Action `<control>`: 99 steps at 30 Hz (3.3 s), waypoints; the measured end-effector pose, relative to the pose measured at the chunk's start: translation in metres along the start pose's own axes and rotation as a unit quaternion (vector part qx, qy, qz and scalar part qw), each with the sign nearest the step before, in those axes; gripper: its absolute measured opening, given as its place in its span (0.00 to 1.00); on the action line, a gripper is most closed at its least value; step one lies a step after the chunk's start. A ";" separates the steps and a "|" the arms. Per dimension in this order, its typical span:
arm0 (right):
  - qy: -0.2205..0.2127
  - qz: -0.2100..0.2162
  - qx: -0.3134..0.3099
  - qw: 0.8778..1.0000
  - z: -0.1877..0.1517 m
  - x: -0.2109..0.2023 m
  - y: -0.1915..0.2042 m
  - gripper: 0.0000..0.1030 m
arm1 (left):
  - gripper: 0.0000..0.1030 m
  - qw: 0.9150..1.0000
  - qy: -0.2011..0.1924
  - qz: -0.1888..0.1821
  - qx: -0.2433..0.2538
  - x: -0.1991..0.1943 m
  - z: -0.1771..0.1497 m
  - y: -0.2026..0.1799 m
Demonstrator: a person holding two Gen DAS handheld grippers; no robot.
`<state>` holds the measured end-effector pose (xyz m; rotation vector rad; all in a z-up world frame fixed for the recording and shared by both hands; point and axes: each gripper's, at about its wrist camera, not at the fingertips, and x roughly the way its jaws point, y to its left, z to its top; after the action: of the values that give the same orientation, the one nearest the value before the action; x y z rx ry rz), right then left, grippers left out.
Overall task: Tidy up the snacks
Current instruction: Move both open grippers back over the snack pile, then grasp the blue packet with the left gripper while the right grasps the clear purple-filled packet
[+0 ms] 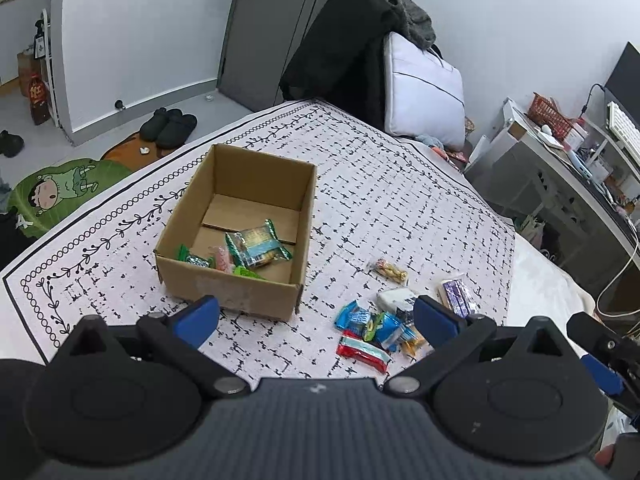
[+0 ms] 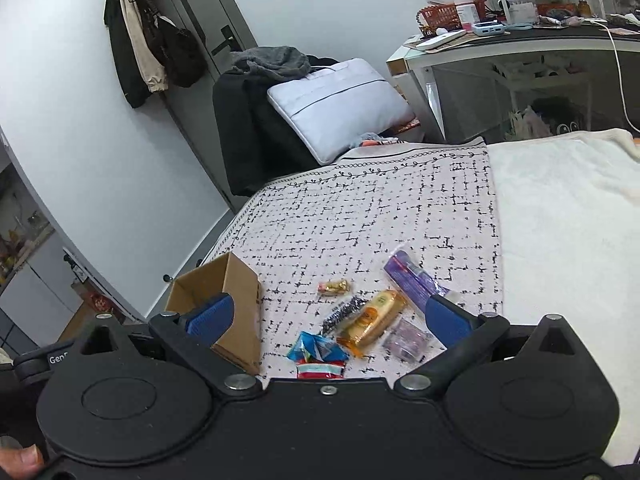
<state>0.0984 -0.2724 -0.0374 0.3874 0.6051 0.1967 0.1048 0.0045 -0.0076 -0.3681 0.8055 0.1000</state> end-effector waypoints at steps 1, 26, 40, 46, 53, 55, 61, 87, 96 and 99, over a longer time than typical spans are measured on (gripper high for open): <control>0.001 0.001 0.003 1.000 -0.001 -0.001 -0.002 1.00 | 1.00 1.000 0.003 0.000 0.001 0.000 -0.002 -0.002; 0.030 -0.006 0.058 0.998 -0.002 0.014 -0.030 1.00 | 1.00 0.995 -0.008 -0.070 0.065 -0.004 -0.028 -0.051; 0.073 -0.017 0.108 0.991 -0.003 0.055 -0.041 0.89 | 1.00 0.997 0.039 -0.055 0.023 0.040 -0.037 -0.031; 0.091 -0.042 0.147 0.984 -0.002 0.077 -0.057 0.73 | 0.97 0.995 0.056 -0.077 0.006 0.066 -0.040 -0.027; 0.114 -0.085 0.180 0.973 -0.007 0.107 -0.070 0.56 | 0.89 0.993 0.062 -0.100 -0.007 0.095 -0.037 -0.032; 0.124 -0.091 0.189 0.970 -0.008 0.117 -0.073 0.55 | 0.85 0.992 0.066 -0.104 -0.007 0.104 -0.036 -0.035; 0.132 -0.114 0.213 0.961 -0.010 0.135 -0.077 0.47 | 0.63 0.989 0.096 -0.111 -0.024 0.136 -0.035 -0.039; 0.185 -0.149 0.232 0.943 -0.027 0.186 -0.082 0.49 | 0.35 0.987 0.136 -0.091 0.000 0.201 -0.041 -0.062; 0.192 -0.149 0.216 0.946 -0.033 0.189 -0.080 0.34 | 0.34 0.988 0.128 -0.092 -0.008 0.192 -0.038 -0.057; 0.176 -0.139 0.215 0.950 -0.030 0.178 -0.077 0.33 | 0.34 0.989 0.119 -0.092 -0.007 0.185 -0.035 -0.055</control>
<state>0.2298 -0.2812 -0.1833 0.6905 1.0527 -0.1467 0.2216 -0.0693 -0.1474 -0.4728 1.0030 -0.1132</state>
